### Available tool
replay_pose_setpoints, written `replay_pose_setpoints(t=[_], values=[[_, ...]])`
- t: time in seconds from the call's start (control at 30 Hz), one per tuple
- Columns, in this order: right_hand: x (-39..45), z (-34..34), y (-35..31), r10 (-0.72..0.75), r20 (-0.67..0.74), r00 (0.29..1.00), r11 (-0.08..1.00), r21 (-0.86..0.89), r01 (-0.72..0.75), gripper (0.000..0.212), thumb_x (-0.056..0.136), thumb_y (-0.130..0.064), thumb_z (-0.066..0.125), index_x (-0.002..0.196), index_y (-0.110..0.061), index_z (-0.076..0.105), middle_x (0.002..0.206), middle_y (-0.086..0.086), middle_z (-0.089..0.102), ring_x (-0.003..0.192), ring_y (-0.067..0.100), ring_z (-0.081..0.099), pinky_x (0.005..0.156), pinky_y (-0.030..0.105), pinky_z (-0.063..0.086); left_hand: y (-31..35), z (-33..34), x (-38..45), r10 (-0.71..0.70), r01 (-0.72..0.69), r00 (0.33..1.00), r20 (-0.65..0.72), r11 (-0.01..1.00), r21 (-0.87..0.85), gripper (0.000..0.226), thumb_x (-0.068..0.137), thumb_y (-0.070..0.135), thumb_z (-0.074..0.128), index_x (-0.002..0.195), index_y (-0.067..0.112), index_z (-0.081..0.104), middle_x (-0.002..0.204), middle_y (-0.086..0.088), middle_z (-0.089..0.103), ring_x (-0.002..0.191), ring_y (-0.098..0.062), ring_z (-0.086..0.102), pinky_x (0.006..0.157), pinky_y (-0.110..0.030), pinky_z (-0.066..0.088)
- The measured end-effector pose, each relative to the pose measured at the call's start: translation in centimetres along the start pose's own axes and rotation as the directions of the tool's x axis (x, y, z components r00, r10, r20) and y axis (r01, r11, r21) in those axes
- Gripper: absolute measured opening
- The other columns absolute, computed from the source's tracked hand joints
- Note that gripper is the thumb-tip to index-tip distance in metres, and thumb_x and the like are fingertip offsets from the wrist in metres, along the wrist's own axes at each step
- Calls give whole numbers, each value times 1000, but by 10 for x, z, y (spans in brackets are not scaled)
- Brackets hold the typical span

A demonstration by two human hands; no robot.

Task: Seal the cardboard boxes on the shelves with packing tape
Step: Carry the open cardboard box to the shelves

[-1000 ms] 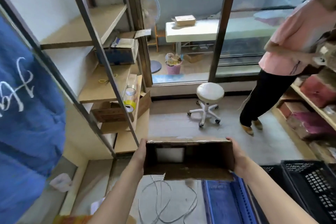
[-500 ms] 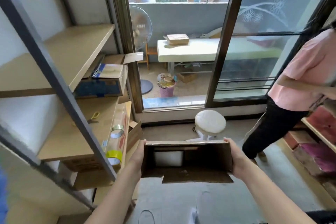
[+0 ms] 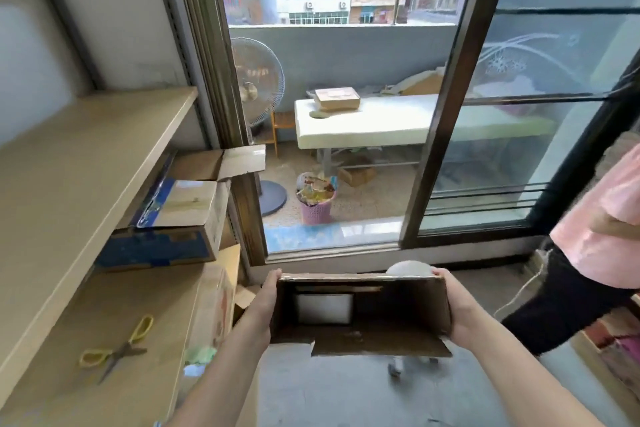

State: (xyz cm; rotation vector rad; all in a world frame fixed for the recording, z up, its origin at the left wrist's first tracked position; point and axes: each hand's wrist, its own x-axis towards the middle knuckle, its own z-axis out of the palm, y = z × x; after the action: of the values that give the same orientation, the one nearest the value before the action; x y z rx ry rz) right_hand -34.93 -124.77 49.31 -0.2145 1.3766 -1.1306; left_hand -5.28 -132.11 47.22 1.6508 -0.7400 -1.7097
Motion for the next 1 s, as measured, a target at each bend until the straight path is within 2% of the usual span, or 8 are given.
replay_pose_setpoints(t=[0.17,0.3,0.5,0.57,0.67,0.8,0.9,1.0], values=[[75,21,-72,5,130,991,998,-61,3,47,73,-32,60,107,-3,73,103,19,72,88,32,71,78,36,55,25,19,126,9,-9,1000,-12,1000,9,99,46,88,64,127,30,64,136,-1,60,126,-23,53,112,-43,39],[147,31,-139,59,66,996,985,-166,-47,42,92,-41,46,91,-7,71,74,16,71,77,33,65,69,35,47,63,47,212,-30,30,999,-28,999,15,90,54,85,55,127,33,63,140,-3,57,130,-25,51,112,-48,38],[232,51,-236,125,13,992,942,-317,-115,66,93,-64,43,112,-2,57,97,17,65,93,35,59,78,39,46,181,124,184,-40,42,992,-123,999,16,64,80,73,49,113,22,70,119,-12,69,114,-28,61,106,-44,46],[253,60,-265,94,60,994,926,-371,-66,81,86,-74,43,123,-2,50,120,20,58,116,33,52,99,41,39,206,134,196,-27,27,990,-141,1000,-5,60,85,69,51,109,19,72,110,-14,72,106,-29,65,99,-41,50],[274,79,-299,31,135,990,926,-377,22,95,86,-78,34,151,-9,33,157,15,32,144,30,29,121,40,17,233,133,220,-20,17,991,-133,1000,-23,99,61,91,56,132,22,60,134,-11,61,124,-29,55,108,-45,43],[310,117,-341,-25,168,985,917,-388,90,82,85,-76,33,134,-13,52,139,14,54,124,27,52,104,33,35,270,128,241,37,-46,978,-207,998,-40,106,63,93,50,147,29,43,152,-5,44,138,-28,41,115,-51,32],[323,143,-372,-59,239,969,917,-371,147,72,88,-74,39,112,-11,65,102,13,71,95,26,65,74,31,48,296,118,265,22,-37,985,-171,996,-82,116,45,99,56,137,28,56,138,-7,60,124,-32,57,106,-56,43],[328,173,-399,-121,237,964,924,-328,197,63,88,-72,44,103,-15,68,80,10,75,85,24,66,64,32,45,331,113,268,23,-36,991,-131,995,-96,93,65,93,45,123,23,65,116,-15,71,109,-38,65,99,-58,48]])
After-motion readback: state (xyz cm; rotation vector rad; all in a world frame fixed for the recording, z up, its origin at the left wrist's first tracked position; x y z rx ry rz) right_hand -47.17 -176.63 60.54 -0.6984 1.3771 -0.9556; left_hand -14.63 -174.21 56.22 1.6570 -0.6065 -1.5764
